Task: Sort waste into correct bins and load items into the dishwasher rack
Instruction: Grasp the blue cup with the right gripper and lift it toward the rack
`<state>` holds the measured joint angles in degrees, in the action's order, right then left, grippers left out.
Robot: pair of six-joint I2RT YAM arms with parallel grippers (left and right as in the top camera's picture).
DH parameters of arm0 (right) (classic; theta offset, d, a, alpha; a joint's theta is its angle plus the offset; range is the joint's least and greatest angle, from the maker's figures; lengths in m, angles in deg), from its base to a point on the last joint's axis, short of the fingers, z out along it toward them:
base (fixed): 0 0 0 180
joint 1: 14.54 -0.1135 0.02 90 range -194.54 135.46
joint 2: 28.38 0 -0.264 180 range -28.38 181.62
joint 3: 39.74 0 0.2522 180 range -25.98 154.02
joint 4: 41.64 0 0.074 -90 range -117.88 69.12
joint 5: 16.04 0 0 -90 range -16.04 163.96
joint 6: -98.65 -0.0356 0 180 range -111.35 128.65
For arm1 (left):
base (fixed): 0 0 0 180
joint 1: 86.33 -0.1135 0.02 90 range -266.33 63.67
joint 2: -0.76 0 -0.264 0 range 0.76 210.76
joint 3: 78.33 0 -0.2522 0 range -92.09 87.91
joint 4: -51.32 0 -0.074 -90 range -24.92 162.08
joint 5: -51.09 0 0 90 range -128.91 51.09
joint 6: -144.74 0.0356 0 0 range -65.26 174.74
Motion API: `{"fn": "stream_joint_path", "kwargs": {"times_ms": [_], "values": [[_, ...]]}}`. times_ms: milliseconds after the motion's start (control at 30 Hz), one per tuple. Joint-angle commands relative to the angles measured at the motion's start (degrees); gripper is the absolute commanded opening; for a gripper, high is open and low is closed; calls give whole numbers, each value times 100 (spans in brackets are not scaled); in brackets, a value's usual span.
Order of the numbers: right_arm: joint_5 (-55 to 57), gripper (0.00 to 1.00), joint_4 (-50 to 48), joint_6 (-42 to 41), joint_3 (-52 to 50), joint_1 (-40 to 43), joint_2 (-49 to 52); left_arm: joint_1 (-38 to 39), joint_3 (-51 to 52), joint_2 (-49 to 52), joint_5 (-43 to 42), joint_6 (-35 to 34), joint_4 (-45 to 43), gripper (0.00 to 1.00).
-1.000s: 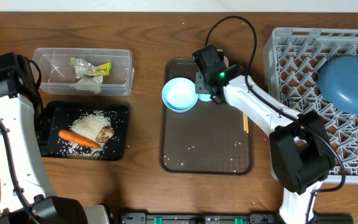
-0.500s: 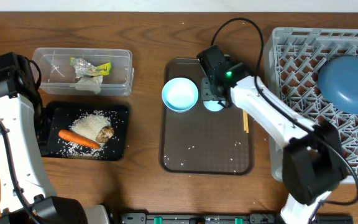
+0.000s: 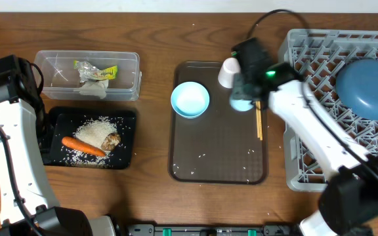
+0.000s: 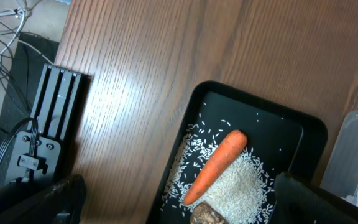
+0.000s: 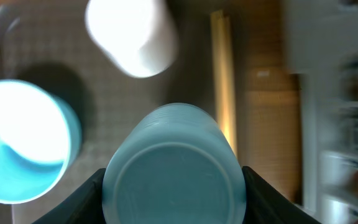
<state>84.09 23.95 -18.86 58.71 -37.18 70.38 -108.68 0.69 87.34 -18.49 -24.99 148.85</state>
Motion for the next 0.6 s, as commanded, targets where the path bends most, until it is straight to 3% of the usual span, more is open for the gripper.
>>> {"fn": "stream_joint_path", "kwargs": {"times_ms": [0, 233, 567], "values": [[98, 36, 116, 214, 17, 503, -514, -24, 11, 26, 57, -74, 37, 98], [101, 37, 129, 538, 17, 1880, -1110, -24, 11, 26, 57, -74, 37, 98], [0, 37, -140, 656, 17, 4282, -1132, -24, 11, 26, 57, -72, 37, 98]]}}
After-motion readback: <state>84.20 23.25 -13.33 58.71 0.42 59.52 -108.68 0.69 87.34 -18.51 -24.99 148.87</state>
